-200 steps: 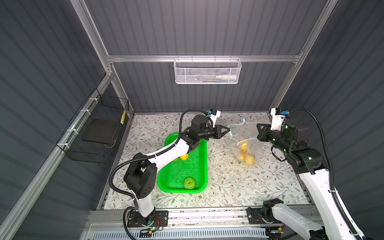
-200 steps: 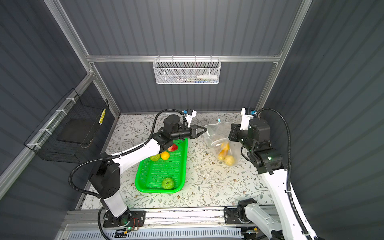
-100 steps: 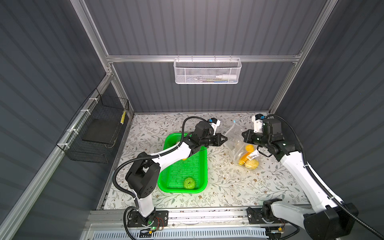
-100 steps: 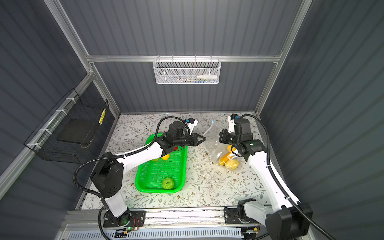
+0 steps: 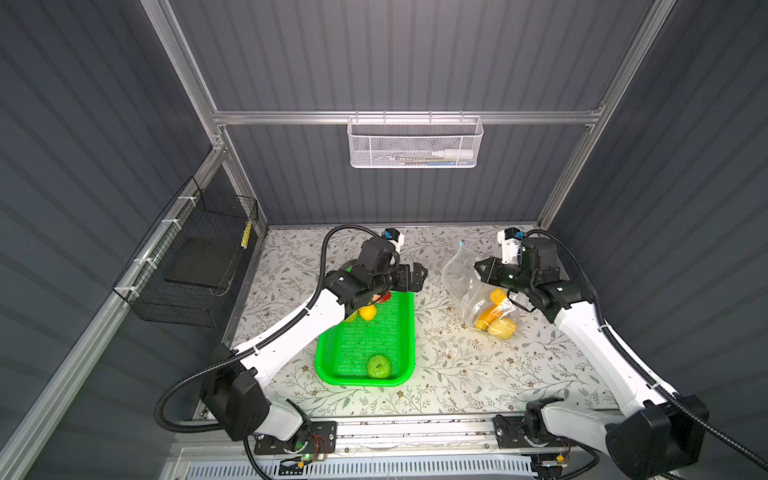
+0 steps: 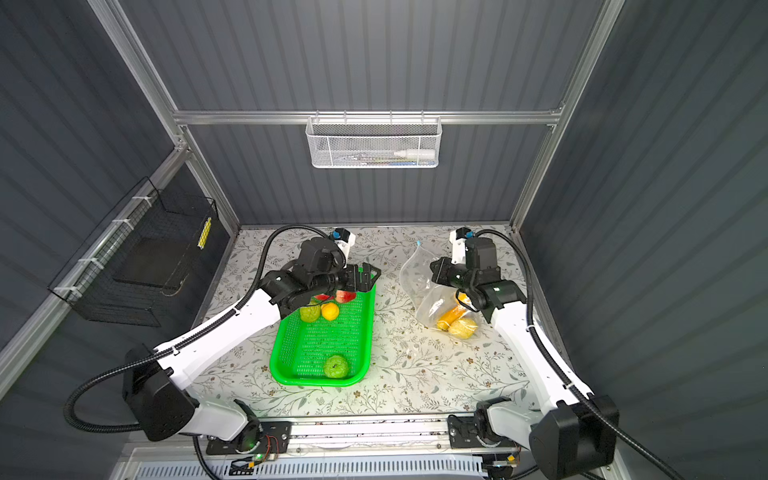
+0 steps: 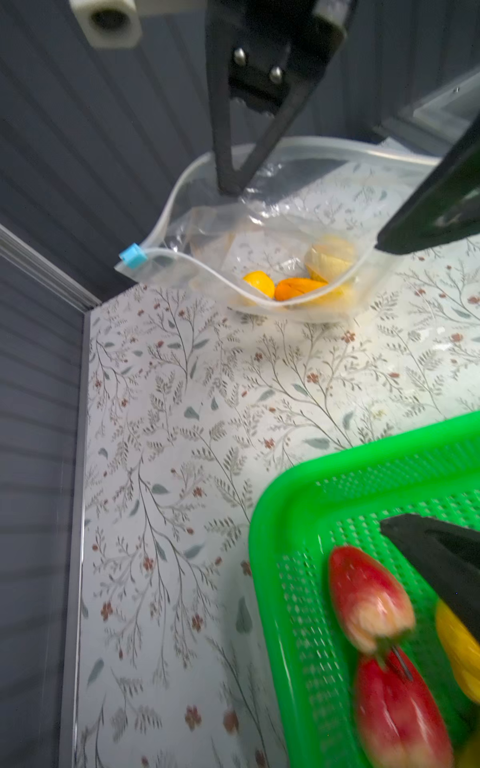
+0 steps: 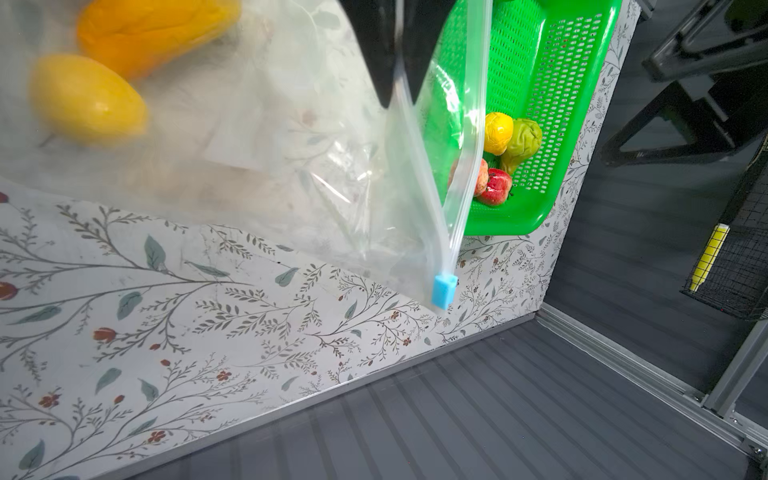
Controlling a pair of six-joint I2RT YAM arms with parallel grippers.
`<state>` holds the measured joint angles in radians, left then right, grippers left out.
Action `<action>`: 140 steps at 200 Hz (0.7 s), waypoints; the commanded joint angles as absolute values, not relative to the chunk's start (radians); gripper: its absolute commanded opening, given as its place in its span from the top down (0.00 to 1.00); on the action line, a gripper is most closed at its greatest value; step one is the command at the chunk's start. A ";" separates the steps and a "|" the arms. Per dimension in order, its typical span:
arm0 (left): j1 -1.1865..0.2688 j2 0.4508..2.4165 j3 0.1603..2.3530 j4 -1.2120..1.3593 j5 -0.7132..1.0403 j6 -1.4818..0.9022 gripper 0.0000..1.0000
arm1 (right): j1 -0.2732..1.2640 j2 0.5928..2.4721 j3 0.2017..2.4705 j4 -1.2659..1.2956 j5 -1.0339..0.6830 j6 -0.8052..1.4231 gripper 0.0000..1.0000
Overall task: Place the food in the zip-top bag and seal the zipper
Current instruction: 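Move the left gripper down into the green basket over the green bumpy fruit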
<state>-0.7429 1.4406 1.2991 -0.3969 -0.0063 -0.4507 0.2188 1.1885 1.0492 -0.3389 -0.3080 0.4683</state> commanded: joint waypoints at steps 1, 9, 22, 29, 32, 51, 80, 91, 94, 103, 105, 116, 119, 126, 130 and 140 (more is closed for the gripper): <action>-0.741 1.427 1.241 -0.632 -0.120 -0.409 0.00 | 0.227 1.189 1.037 -0.299 -0.316 0.484 0.92; -0.742 1.413 1.222 -0.661 -0.132 -0.420 0.00 | 0.227 1.192 1.037 -0.297 -0.316 0.487 0.92; -0.742 1.384 1.176 -0.679 -0.143 -0.450 0.00 | 0.230 1.193 1.038 -0.296 -0.313 0.491 0.92; -0.744 1.367 1.150 -0.683 -0.144 -0.467 0.00 | 0.232 1.195 1.039 -0.295 -0.310 0.493 0.92; -0.743 1.361 1.141 -0.685 -0.144 -0.477 0.00 | 0.232 1.194 1.039 -0.295 -0.309 0.494 0.92; -0.755 1.338 1.088 -0.709 -0.144 -0.532 0.00 | 0.236 1.204 1.041 -0.295 -0.304 0.497 0.92; -0.813 1.345 1.063 -0.765 -0.154 -0.588 0.00 | 0.241 1.227 1.050 -0.296 -0.304 0.500 0.92; -0.832 1.352 1.059 -0.780 -0.145 -0.608 0.00 | 0.243 1.235 1.056 -0.297 -0.305 0.500 0.92; -0.836 1.354 1.056 -0.783 -0.139 -0.614 0.00 | 0.244 1.236 1.058 -0.298 -0.305 0.500 0.92; -0.842 1.360 1.041 -0.787 -0.117 -0.633 0.00 | 0.245 1.240 1.060 -0.297 -0.305 0.499 0.92; -0.843 1.360 1.038 -0.787 -0.110 -0.638 0.00 | 0.245 1.241 1.061 -0.297 -0.305 0.500 0.92; -0.845 1.362 1.015 -0.790 -0.090 -0.666 0.00 | 0.247 1.243 1.063 -0.299 -0.305 0.498 0.92; -0.845 1.361 1.009 -0.790 -0.085 -0.672 0.00 | 0.247 1.243 1.063 -0.299 -0.304 0.498 0.92; -0.846 1.359 0.994 -0.789 -0.074 -0.683 0.00 | 0.247 1.244 1.063 -0.300 -0.303 0.498 0.92; -0.847 1.359 0.987 -0.788 -0.070 -0.690 0.00 | 0.247 1.244 1.063 -0.300 -0.302 0.496 0.92; -0.850 1.353 0.970 -0.787 -0.062 -0.705 0.00 | 0.248 1.244 1.063 -0.303 -0.300 0.496 0.92</action>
<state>-0.8455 1.3605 1.0126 -0.7422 -0.1036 -0.6308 0.2432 1.2438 1.0443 -0.3050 -0.3069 0.4938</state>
